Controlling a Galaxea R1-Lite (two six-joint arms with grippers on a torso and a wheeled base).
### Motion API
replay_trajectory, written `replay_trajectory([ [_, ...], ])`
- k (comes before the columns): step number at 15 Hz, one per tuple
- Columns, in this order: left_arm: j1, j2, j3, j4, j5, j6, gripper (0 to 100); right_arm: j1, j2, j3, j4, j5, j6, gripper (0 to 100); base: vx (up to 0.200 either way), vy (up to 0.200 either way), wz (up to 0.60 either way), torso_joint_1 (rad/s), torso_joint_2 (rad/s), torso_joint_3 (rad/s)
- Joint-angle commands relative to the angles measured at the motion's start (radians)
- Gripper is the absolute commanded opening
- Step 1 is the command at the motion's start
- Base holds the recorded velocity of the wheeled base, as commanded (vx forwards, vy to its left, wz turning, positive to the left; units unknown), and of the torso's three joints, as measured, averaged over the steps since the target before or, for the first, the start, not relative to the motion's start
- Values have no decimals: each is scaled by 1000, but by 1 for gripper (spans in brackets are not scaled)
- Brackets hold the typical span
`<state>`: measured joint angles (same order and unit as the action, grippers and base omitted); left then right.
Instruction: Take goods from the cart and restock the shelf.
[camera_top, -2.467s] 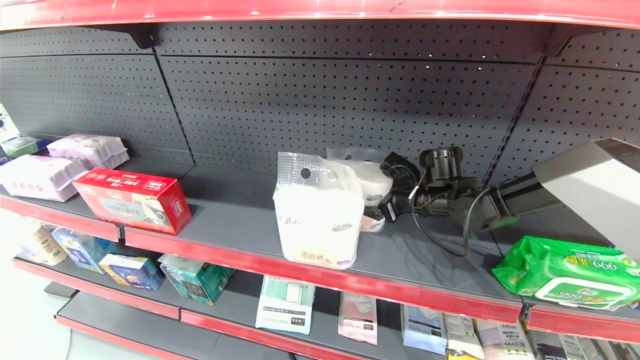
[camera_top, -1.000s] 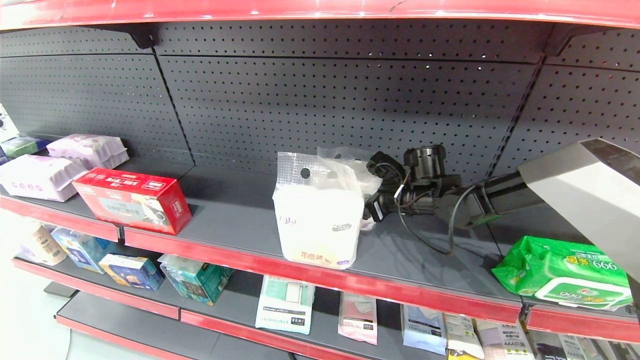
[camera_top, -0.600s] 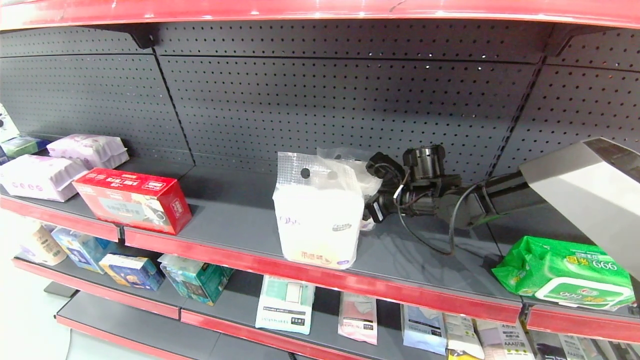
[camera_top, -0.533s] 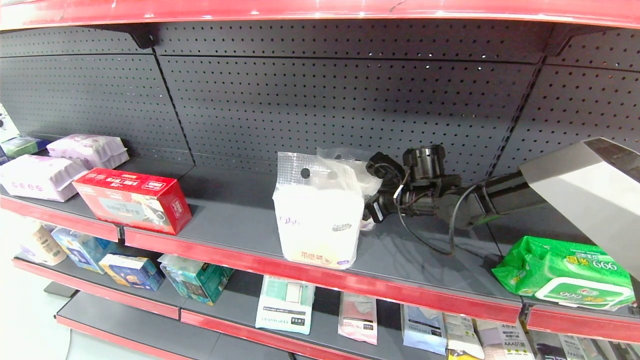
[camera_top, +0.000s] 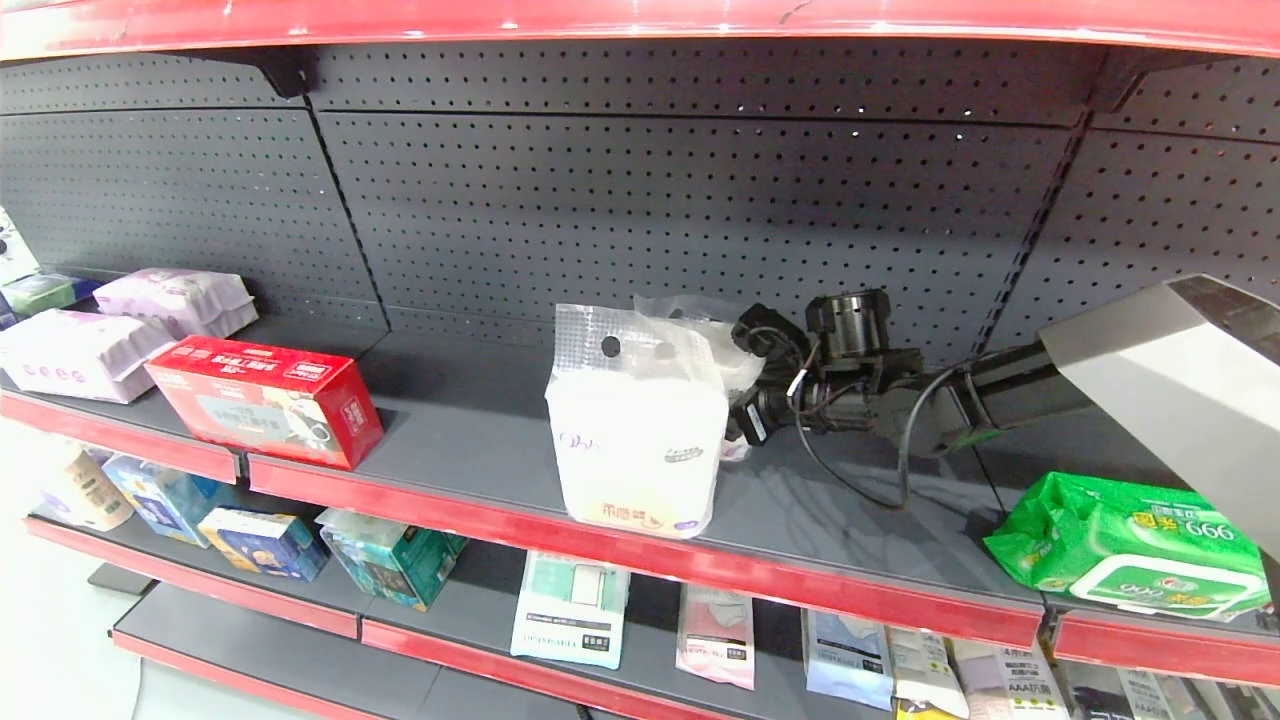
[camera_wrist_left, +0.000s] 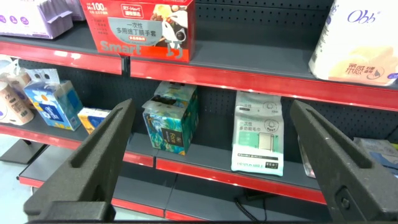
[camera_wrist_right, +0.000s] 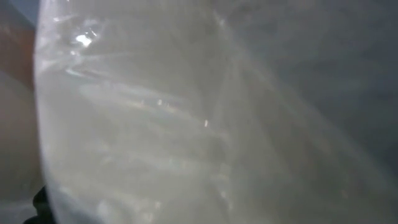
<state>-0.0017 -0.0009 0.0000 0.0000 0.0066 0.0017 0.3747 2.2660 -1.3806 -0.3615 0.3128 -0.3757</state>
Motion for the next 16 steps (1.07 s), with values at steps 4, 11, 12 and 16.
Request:
replay_trajectory([
  [4, 0, 1, 0, 0, 0, 0, 100, 1, -9, -8, 1, 2, 6, 100, 0, 0, 0, 0, 0, 0],
  [11, 0, 1, 0, 0, 1, 0, 100, -2, -59, 9, 50, 3, 5, 100, 0, 0, 0, 0, 0, 0],
  [12, 0, 1, 0, 0, 0, 0, 100, 1, -59, 8, 50, 3, 5, 100, 0, 0, 0, 0, 0, 0],
  [16, 0, 1, 0, 0, 0, 0, 100, -2, -65, 9, 50, 0, 6, 100, 0, 0, 0, 0, 0, 0],
])
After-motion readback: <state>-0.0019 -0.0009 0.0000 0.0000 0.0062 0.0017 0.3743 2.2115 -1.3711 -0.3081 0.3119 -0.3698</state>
